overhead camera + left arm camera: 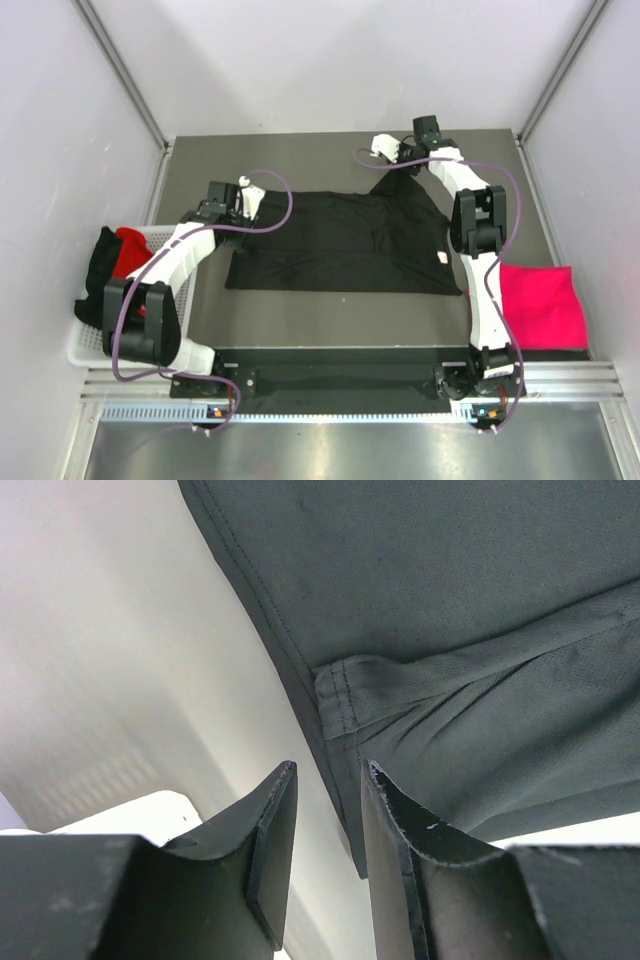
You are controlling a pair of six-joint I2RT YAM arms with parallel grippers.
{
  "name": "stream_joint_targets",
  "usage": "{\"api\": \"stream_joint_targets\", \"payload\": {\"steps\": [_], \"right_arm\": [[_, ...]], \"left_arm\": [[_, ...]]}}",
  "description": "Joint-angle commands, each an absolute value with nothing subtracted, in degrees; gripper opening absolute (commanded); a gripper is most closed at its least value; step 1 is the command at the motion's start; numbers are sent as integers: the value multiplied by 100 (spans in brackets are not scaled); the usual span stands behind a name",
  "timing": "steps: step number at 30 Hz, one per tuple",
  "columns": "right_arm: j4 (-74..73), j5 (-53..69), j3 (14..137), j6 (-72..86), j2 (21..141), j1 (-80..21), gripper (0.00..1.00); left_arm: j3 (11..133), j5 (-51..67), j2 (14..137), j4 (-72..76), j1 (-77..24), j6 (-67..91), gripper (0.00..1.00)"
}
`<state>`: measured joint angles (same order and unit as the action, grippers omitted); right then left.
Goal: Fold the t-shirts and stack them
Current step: Fold the tshirt
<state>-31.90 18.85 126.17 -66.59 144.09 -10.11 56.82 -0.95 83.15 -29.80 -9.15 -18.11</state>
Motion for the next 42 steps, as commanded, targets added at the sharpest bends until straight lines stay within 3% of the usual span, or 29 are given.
{"api": "stream_joint_targets", "payload": {"steps": [1,7,10,14,28,42], "right_arm": [[-3454,2223,12833,-6820,14423,-1028,0],[-3228,2171,12403,-6864,14125,-1020,0],[-2595,1917,11772,-6977,13826,-1028,30],[-2558,1741,11575,-7303,13667,-1055,36],[-2172,1556,10864,-7928,13070,-1388,38],[-2188,1222,11012,-8270,13043,-1442,38]], "left_arm": [[5651,-88,8384,-2698,-905,-1819,37],[5783,-53,8552,-2742,-905,-1775,37],[5783,-53,8534,-2751,-905,-1767,37],[5748,-62,8482,-2760,-905,-1793,37],[5739,-44,8490,-2725,-905,-1775,37],[5722,-35,8420,-2716,-905,-1775,37]]}}
